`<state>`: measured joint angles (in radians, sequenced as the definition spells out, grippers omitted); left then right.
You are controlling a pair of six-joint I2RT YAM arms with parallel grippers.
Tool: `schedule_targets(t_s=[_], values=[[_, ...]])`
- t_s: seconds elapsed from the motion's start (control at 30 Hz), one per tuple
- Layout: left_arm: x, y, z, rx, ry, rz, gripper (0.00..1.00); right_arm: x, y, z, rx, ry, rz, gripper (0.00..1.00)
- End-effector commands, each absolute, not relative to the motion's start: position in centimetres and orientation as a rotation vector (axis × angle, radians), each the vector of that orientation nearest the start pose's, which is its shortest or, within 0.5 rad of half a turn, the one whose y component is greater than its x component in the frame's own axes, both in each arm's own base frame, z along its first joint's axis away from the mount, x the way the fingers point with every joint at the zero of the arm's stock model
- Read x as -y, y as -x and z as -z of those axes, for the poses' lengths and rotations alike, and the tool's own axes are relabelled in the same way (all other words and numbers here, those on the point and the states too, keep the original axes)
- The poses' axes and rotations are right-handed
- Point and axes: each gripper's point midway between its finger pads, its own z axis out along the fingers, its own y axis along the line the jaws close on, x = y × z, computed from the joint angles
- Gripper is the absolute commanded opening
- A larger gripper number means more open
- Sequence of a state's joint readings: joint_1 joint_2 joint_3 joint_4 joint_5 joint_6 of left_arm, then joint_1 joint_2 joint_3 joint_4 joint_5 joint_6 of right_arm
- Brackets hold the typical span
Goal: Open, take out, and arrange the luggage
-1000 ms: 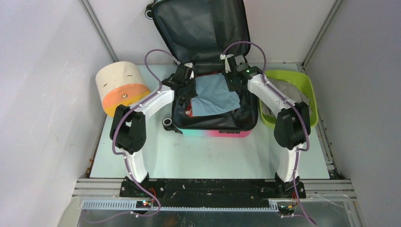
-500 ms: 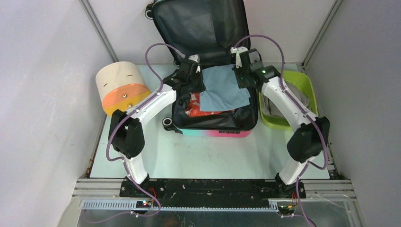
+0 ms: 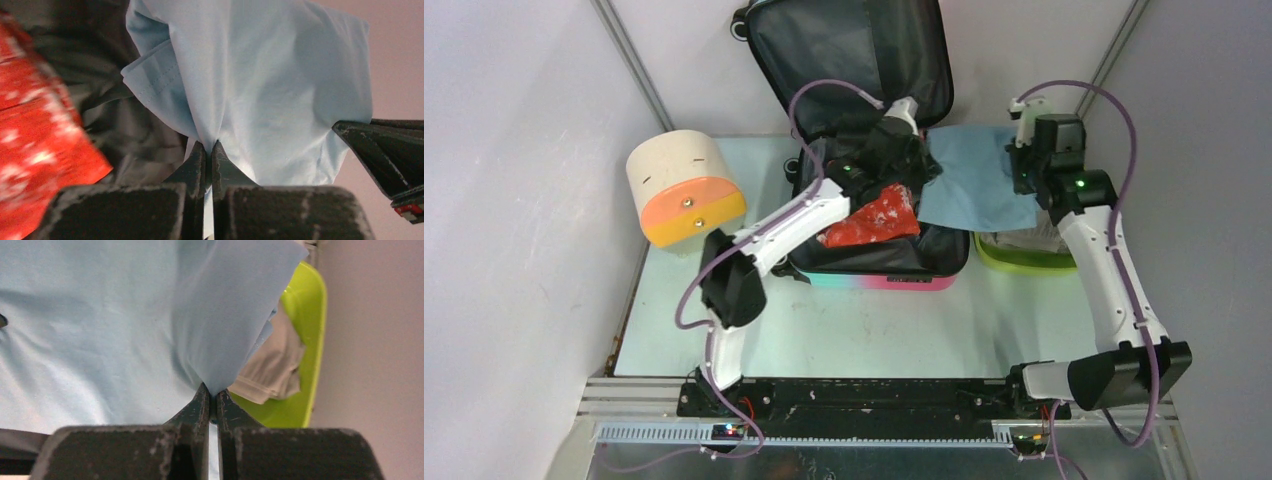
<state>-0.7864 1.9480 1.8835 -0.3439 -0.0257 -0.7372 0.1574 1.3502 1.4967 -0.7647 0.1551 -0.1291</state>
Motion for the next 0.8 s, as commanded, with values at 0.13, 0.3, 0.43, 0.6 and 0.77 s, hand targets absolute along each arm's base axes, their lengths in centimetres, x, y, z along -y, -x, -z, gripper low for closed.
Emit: schedule_targets(t_s=[0.13,0.3,0.43,0.6,0.77], values=[[52.1,-42.1,-29.3,-1.915,0.12,1.201,0.0,5.5,-36.8,-29.8,-2.115,0.137,0.344,0.0],[56.5,-42.1,-28.3,-1.842,0.164,1.354,0.0,8.4,-37.6,-28.1,-2.16,0.1,0.448,0.0],[59.3,-42.2,-27.9,-1.744,0.187,1.454,0.0,10.3,-37.9,-26.4,-2.21,0.04,0.469,0.0],[61.1,-42.5,-26.8,-1.699,0.228,1.494,0.0,11.0,-39.5,-24.3,-2.242,0.004,0.449,0.0],[60.9,-43.8,-24.1,-1.716,0.271,1.424,0.0,12.0,-40.8,-21.7,-2.293,-0.009,0.479,0.0]])
